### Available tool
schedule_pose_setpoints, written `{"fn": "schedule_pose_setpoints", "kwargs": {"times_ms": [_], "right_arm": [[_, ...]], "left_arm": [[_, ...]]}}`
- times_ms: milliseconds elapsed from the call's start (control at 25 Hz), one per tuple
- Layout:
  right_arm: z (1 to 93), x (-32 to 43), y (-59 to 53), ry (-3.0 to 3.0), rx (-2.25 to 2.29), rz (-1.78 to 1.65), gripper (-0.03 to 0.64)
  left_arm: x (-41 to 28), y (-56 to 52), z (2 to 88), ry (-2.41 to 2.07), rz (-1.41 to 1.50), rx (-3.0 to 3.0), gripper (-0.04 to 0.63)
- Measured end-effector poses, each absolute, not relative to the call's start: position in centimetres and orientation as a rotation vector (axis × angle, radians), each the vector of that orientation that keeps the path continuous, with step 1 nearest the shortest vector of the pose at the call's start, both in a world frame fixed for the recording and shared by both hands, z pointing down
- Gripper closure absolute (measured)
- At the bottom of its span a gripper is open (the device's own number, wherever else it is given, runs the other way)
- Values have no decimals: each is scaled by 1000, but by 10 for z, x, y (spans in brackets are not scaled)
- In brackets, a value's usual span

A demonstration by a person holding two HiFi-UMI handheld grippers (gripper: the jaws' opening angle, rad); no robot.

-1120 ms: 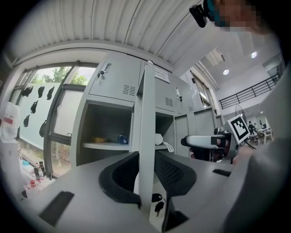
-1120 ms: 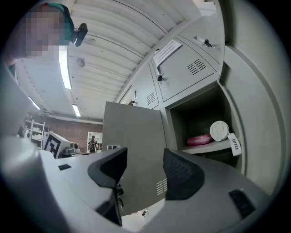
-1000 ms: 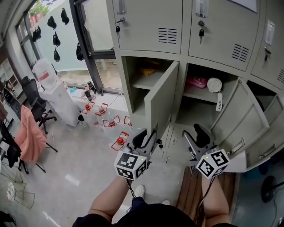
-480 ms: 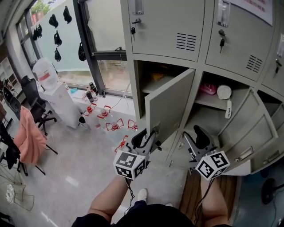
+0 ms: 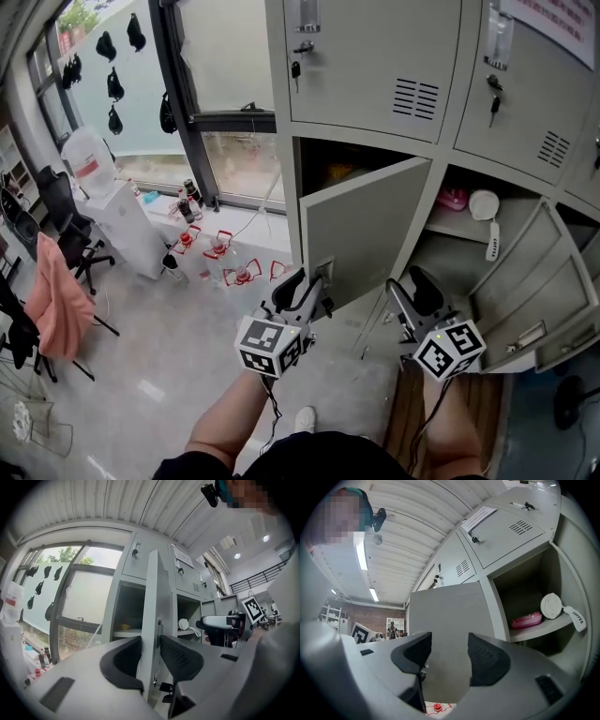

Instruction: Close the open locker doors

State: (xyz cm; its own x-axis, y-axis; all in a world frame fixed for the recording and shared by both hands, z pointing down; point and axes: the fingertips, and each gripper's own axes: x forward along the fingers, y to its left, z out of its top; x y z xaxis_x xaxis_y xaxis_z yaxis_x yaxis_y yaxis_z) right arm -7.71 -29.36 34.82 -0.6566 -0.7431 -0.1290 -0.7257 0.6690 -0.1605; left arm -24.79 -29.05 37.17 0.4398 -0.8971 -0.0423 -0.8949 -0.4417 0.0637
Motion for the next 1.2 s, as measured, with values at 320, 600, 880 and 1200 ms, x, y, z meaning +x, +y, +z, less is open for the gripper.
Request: {"fn": "schedule_pose_setpoints", "kwargs": {"times_ms": [320,600,880,1200], "right_arm": [[348,-97,-314,2682,-1238,-128,385],[347,-109,-331,2645,-1297,-118,388],[351,-112,-343,2618,-1354,-117,391],[358,-112,-357,2596,-1400,-140,393]], "left_arm": [[-272,-321,371,-1622,-125,2659,443],[-288,-350,371,-1596,-123,2681,446],[-297,-379,371,-1589,-113,2692,455],[-302,-408,373,-1682,-81,2660,469]]}}
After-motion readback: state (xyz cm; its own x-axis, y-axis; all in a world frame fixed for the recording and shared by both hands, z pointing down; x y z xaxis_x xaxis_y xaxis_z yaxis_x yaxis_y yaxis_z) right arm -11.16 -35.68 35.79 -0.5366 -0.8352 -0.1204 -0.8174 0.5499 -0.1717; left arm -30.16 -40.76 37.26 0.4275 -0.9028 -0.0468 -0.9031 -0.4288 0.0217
